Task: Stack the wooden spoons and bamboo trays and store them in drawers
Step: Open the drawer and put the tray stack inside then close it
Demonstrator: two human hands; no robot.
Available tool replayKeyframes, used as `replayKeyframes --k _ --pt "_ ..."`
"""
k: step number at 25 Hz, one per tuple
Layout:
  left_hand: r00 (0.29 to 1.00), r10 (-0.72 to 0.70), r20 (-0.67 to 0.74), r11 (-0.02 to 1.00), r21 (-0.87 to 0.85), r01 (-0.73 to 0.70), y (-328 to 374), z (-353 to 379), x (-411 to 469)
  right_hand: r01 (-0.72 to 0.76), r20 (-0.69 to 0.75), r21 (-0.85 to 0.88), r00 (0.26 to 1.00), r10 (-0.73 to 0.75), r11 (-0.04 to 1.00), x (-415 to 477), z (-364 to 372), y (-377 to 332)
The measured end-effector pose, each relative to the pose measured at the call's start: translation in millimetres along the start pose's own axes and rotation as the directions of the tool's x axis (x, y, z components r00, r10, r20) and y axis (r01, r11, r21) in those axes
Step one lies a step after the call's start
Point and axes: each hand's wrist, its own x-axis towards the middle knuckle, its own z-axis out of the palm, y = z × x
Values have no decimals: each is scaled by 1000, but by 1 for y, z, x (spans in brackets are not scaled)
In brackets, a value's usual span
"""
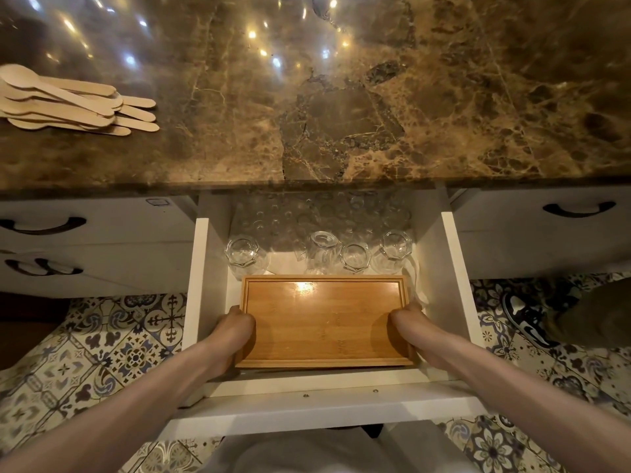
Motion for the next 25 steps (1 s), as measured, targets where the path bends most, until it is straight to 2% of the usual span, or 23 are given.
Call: replayKeyframes --k 2,9,16,19,21,22,24,25 --pt "999 -2 38 1000 -17 2 4 0 -7 9 41 -43 999 -7 999 -2 -2 -3" --pt "994 -18 112 996 -84 27 14 -5 -21 23 88 -33 996 -20 999 3 -5 1" --pt "990 78 122 993 -98 -66 22 -15 -37 31 70 -14 997 -30 999 0 -4 0" --pt "979 134 151 986 -120 -117 21 -21 -46 77 64 -67 995 -72 995 -10 -12 -1" --pt "968 223 116 969 -135 -207 18 -28 -58 190 57 -71 981 -186 979 -26 -25 -2" --pt "947 311 77 947 -108 -302 14 -32 -66 278 26 -53 960 -277 959 -37 -32 -2" --pt "856 517 0 856 -19 -517 4 -41 -86 468 -97 44 881 -462 883 -66 -42 -3" --pt "783 622 -21 783 49 -620 0 -43 -99 544 -179 115 834 -521 831 -81 -44 -2"
